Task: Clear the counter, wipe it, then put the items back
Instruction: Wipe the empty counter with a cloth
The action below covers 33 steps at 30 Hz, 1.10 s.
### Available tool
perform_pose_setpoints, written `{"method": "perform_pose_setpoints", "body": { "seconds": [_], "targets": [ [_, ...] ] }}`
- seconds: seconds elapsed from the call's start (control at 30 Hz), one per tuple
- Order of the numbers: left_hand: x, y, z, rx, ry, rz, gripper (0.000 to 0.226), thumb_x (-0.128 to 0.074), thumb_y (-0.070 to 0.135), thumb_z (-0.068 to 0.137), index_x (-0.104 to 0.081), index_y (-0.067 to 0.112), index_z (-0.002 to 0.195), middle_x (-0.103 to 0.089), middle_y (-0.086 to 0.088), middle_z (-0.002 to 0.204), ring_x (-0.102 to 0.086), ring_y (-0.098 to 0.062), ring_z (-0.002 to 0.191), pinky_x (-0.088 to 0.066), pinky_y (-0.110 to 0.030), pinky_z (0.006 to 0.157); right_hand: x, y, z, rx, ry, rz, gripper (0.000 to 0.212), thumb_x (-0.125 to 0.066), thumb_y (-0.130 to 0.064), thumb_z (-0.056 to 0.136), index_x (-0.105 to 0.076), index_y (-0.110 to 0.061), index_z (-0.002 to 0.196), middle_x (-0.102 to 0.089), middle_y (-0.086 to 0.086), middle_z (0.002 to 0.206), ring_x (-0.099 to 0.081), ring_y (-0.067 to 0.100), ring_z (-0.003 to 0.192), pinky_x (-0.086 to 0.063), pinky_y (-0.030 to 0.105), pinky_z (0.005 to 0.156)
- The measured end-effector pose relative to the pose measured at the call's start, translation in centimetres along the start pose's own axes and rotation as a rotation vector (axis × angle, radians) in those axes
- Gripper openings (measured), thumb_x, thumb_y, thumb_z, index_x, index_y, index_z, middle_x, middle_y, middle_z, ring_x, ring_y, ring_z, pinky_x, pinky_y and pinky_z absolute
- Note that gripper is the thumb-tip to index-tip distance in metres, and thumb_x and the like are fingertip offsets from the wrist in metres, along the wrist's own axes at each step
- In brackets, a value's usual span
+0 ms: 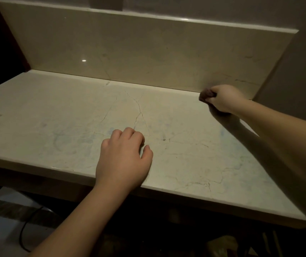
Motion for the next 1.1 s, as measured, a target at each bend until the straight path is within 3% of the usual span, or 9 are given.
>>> {"method": "perform_pose_setpoints", "body": {
  "seconds": [0.1,0.23,0.33,0.4,0.5,0.73,0.87,1.1],
  "targets": [
    [-0.1,0.1,0.0,0.0,0.0,0.002,0.019,-0.042,0.038,0.092,-0.056,0.026,0.095,-0.051,0.013,0.101,-0.039,-0.01,0.094,-0.028,-0.029,0.081,-0.1,-2.3,-0.2,0.033,0.024,0.097,0.012,-0.059,-0.025,0.09,-0.06,-0.013,0.086,-0.059,0.008,0.087,-0.056,0.032,0.09,-0.033,0.031,0.065],
    [-0.1,0.0,0.0,0.007,0.003,0.002,0.017,-0.044,0.037,0.091,-0.056,0.025,0.093,-0.052,0.012,0.1,-0.04,-0.011,0.094,-0.031,-0.031,0.081,-1.9,-8.4,2.0,0.119,0.024,0.082,0.012,-0.057,-0.023,0.09,-0.061,-0.02,0.079,-0.066,0.008,0.105,-0.059,0.03,0.098,-0.034,0.026,0.067],
    [-0.1,-0.1,0.0,0.008,0.002,-0.007,0.016,-0.045,0.036,0.091,-0.056,0.025,0.093,-0.052,0.012,0.101,-0.041,-0.011,0.095,-0.029,-0.03,0.081,-2.3,-10.5,3.4,0.088,0.02,0.069,0.008,-0.057,-0.024,0.091,-0.06,-0.019,0.086,-0.064,0.009,0.109,-0.059,0.03,0.099,-0.036,0.026,0.071],
    [-0.1,-0.1,-0.1,0.009,0.006,-0.008,0.016,-0.045,0.036,0.09,-0.056,0.025,0.091,-0.053,0.012,0.1,-0.041,-0.011,0.095,-0.029,-0.03,0.081,-1.9,-9.7,3.3,0.091,0.0,0.076,0.016,-0.055,-0.023,0.091,-0.053,-0.016,0.077,-0.064,0.011,0.103,-0.058,0.03,0.094,-0.033,0.025,0.069],
    [-0.1,-0.2,0.0,0.014,0.028,-0.005,0.015,-0.046,0.035,0.09,-0.057,0.024,0.089,-0.054,0.011,0.099,-0.04,-0.012,0.093,-0.027,-0.031,0.079,-0.9,-6.0,1.9,0.073,0.005,0.087,0.014,-0.056,-0.022,0.091,-0.054,-0.015,0.079,-0.056,0.008,0.085,-0.056,0.029,0.09,-0.029,0.024,0.066],
    [-0.3,-0.2,-0.1,-0.001,0.04,-0.001,0.016,-0.047,0.035,0.089,-0.058,0.023,0.089,-0.055,0.01,0.098,-0.04,-0.012,0.092,-0.027,-0.031,0.079,0.1,0.6,0.2,-0.075,0.024,0.038,0.016,-0.056,-0.022,0.092,-0.056,-0.007,0.085,-0.054,0.008,0.085,-0.051,0.029,0.085,-0.028,0.029,0.065],
    [-0.2,-0.2,-0.1,-0.004,0.041,-0.001,0.015,-0.046,0.035,0.089,-0.056,0.024,0.088,-0.054,0.01,0.097,-0.039,-0.012,0.09,-0.027,-0.031,0.078,-0.3,-1.7,0.9,-0.021,0.049,0.087,0.008,-0.052,-0.013,0.092,-0.056,-0.008,0.087,-0.06,0.023,0.103,-0.056,0.036,0.1,-0.033,0.023,0.061],
    [-0.3,-0.2,0.0,-0.016,0.036,-0.002,0.017,-0.046,0.036,0.09,-0.057,0.023,0.089,-0.055,0.009,0.099,-0.04,-0.013,0.092,-0.029,-0.032,0.078,-0.3,-1.7,-2.1,0.17,0.014,0.071,0.015,-0.058,-0.028,0.09,-0.056,-0.015,0.084,-0.055,0.005,0.09,-0.05,0.026,0.087,-0.031,0.031,0.067]
  ]
}}
Point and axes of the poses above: each hand's wrist, its own z-axis towards the middle knuckle, its own x-axis out of the back of the hand, y = z × x, the point moved 3 cm from there along z, towards the middle knuckle
